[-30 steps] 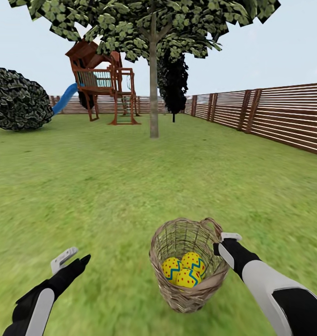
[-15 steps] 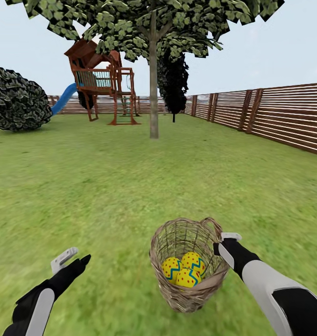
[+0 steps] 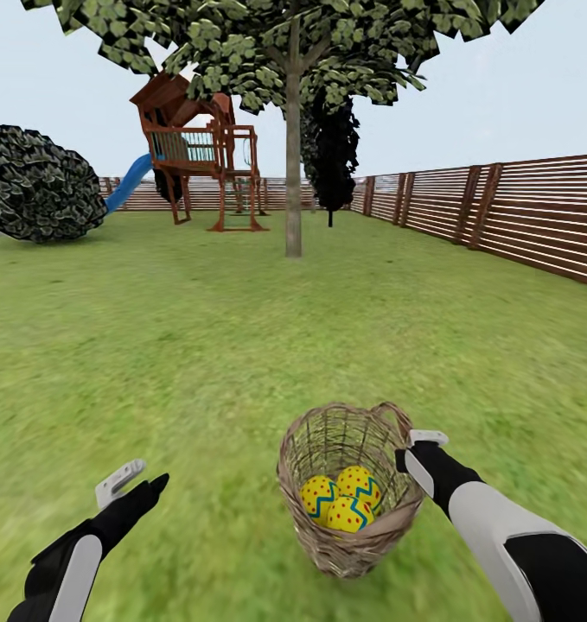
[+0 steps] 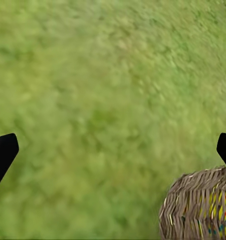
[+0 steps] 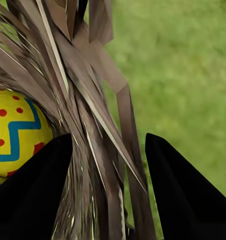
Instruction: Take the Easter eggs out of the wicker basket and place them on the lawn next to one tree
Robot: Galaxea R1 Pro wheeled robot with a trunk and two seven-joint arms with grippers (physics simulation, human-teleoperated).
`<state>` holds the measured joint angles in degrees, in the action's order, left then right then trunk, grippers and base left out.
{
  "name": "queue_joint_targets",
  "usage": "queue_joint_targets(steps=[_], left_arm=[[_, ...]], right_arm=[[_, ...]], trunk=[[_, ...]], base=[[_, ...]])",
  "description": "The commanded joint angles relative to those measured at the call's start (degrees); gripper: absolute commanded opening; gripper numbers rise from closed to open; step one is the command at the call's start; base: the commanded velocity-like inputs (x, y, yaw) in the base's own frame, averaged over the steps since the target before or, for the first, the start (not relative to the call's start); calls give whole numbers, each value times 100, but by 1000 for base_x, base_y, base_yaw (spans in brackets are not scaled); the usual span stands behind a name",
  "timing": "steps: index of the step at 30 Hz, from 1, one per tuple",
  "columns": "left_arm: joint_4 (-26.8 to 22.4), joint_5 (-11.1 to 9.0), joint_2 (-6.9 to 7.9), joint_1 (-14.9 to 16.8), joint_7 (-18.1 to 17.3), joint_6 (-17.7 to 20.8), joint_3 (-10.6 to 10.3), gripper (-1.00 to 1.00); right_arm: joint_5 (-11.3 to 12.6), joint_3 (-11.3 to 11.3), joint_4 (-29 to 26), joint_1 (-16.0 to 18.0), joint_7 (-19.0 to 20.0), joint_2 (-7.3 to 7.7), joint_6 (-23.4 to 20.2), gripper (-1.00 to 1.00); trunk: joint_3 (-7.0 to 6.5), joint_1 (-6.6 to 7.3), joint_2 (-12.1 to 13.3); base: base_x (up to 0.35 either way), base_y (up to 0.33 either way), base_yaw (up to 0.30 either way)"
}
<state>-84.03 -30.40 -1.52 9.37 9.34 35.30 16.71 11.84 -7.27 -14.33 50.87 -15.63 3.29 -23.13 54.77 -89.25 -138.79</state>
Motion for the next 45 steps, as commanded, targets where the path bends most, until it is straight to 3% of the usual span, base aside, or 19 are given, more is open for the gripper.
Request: queue_joint_targets(steps=[1,45], left_arm=[[-9,-62,-5,4,42,29,7,100],[139,-70,12,4,24,49,-1,100]], right_arm=[[81,-26,-17,2,-28,4,-25,-100],[81,-29,-19,3,-20,23,-51,-100]], trunk=[[6,0,-3],[6,0,-3]], base=[[209,-23,0],[330,0,0]])
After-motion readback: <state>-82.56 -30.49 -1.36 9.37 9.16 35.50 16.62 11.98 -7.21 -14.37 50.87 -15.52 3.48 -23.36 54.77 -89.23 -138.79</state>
